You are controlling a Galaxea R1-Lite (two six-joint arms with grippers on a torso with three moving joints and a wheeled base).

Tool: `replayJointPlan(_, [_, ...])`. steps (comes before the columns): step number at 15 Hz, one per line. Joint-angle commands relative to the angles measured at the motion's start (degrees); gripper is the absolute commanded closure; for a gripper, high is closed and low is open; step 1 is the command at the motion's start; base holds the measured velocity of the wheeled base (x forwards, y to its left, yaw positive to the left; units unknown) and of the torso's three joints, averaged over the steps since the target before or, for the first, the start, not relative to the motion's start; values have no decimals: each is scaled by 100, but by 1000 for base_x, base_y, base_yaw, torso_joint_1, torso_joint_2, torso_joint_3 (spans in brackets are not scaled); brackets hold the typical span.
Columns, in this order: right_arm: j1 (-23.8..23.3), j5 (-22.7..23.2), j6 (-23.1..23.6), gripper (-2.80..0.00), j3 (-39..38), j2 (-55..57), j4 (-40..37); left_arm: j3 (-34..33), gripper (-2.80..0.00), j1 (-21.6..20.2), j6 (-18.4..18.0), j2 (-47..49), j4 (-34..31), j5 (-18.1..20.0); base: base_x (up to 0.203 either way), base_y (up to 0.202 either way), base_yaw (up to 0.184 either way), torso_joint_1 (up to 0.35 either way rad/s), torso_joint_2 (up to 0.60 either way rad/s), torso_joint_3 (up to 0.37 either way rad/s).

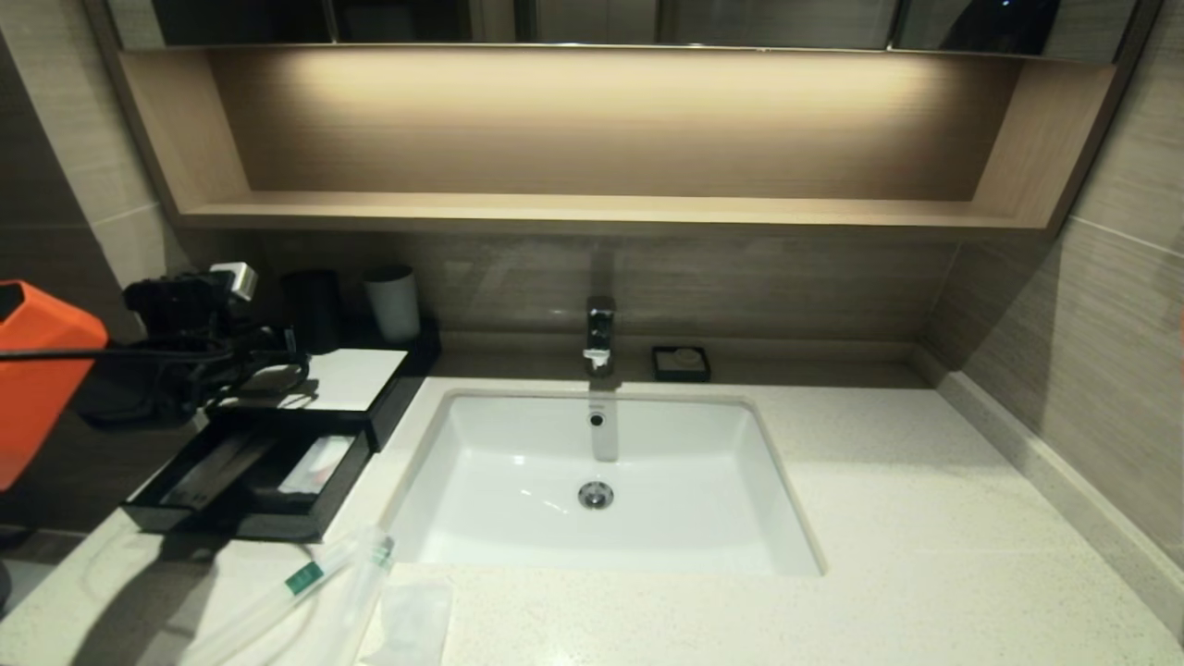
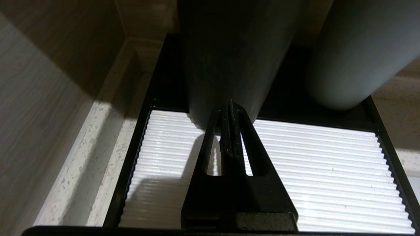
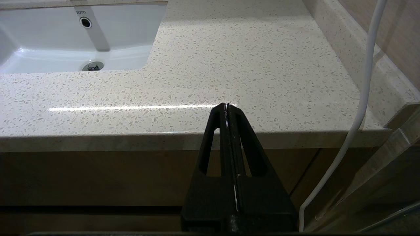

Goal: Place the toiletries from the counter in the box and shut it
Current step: Pick up the bathroom toiletry

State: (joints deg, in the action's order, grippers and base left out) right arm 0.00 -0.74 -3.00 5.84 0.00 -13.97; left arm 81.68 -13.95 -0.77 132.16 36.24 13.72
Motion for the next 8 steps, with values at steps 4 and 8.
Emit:
replayJointPlan(4, [0, -1, 1, 0, 0, 5, -9, 463, 0, -3, -2, 284, -114, 8, 0, 0, 0, 0, 0, 0])
replayJointPlan(8, [0, -5, 1, 0, 0, 6, -9, 628, 0, -3, -2, 416, -187, 17, 0, 0, 0, 0, 0, 0])
